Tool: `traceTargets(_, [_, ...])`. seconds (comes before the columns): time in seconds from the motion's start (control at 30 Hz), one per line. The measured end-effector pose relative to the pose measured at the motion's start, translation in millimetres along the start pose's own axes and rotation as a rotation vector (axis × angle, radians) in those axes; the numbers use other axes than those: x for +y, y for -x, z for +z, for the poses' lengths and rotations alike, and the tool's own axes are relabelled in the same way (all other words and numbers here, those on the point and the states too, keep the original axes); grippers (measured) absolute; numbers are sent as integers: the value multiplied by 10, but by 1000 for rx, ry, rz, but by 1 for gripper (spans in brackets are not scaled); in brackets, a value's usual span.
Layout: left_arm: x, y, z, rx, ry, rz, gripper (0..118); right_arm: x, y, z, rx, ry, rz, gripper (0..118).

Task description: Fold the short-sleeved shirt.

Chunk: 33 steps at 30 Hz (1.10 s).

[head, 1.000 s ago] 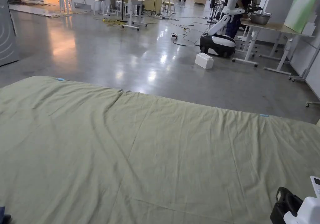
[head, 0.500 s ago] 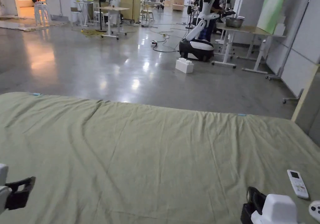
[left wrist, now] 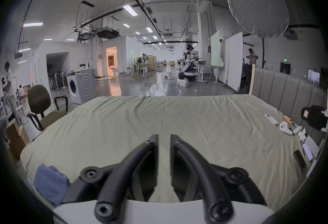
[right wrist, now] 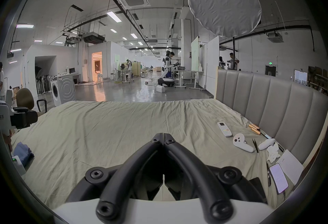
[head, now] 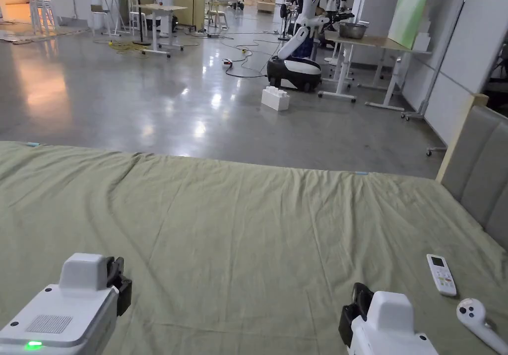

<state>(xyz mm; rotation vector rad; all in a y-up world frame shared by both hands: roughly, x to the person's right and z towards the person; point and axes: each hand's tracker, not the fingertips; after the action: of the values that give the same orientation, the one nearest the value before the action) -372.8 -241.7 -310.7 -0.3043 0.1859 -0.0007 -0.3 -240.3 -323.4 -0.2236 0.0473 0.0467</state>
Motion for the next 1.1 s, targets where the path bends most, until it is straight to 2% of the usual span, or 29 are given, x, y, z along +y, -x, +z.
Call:
traceTargets(0.03, [-11, -28, 35, 2, -19, 2, 8, 0, 8, -6, 1, 3, 0, 1])
traceTargets(0.13, [-16, -123, 190, 11, -102, -4, 6, -11, 39, -17, 8, -3, -6, 1])
traceTargets(0.37, [31, -139, 276, 40, -146, 3, 6, 0, 101, -15, 27, -19, 2, 1])
traceTargets(0.67, [-53, -166, 312, 29, -113, 14, 6, -24, 113, 40, 38, -30, -2, 1])
traceTargets(1.1, [-73, -207, 356, 11, -101, -36, 6, -41, 131, 92, 45, -44, -3, 1])
